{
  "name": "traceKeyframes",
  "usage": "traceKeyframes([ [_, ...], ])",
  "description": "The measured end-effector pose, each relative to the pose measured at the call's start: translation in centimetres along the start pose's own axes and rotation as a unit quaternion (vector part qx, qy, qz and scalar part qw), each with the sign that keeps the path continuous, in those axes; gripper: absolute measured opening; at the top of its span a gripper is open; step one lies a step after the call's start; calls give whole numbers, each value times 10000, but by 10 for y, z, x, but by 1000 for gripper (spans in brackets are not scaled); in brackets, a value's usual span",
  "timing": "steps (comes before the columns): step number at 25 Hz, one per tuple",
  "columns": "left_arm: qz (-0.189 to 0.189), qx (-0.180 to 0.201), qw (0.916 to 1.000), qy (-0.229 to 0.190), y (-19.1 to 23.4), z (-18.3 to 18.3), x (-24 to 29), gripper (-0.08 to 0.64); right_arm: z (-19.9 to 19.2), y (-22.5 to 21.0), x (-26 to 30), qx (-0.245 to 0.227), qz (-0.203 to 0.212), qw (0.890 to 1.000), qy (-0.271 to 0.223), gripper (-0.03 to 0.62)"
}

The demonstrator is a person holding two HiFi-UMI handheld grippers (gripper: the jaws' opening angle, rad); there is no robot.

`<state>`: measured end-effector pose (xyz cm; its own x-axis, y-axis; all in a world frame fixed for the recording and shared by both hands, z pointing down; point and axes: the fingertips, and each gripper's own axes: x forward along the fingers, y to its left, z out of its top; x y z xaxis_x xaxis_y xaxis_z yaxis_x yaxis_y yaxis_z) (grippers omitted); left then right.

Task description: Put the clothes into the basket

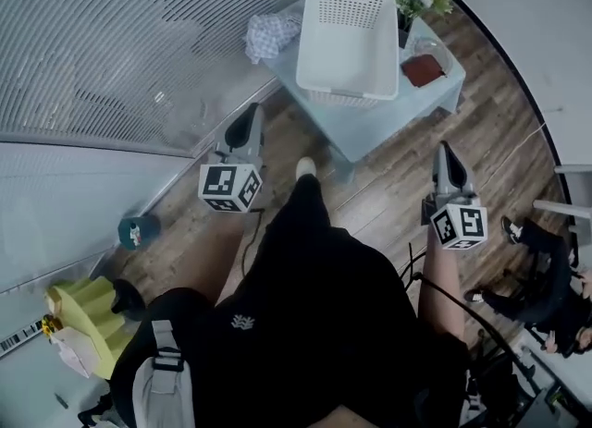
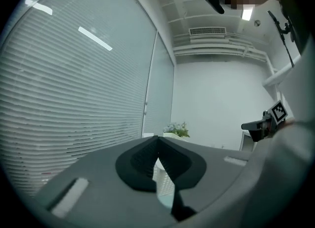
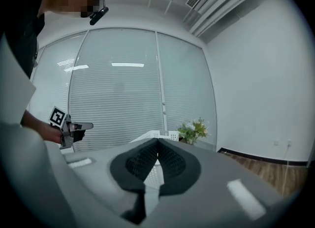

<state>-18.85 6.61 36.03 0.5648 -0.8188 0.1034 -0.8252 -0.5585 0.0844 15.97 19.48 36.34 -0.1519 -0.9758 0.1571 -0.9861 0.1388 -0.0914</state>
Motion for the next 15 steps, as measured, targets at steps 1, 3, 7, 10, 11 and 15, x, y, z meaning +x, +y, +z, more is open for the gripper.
traceKeyframes([
  [1,-9,23,10000,47,12,3,15,8,5,-1,17,34,-10,10000,-1,2],
  [3,-30,85,9999,84,35,13,47,8,14,-3,52,72,-21,10000,5,2],
  [7,-146,186,9996,120,71,27,105,8,22,-12,113,113,-139,9998,32,2],
  [10,-280,205,9993,111,90,29,140,8,26,-16,151,105,-290,9995,72,2],
  [11,-317,204,9992,102,96,27,151,8,26,-18,161,94,-339,9993,110,2],
  [15,-389,96,9991,159,123,17,192,8,34,-25,192,-6,-485,9984,282,2],
])
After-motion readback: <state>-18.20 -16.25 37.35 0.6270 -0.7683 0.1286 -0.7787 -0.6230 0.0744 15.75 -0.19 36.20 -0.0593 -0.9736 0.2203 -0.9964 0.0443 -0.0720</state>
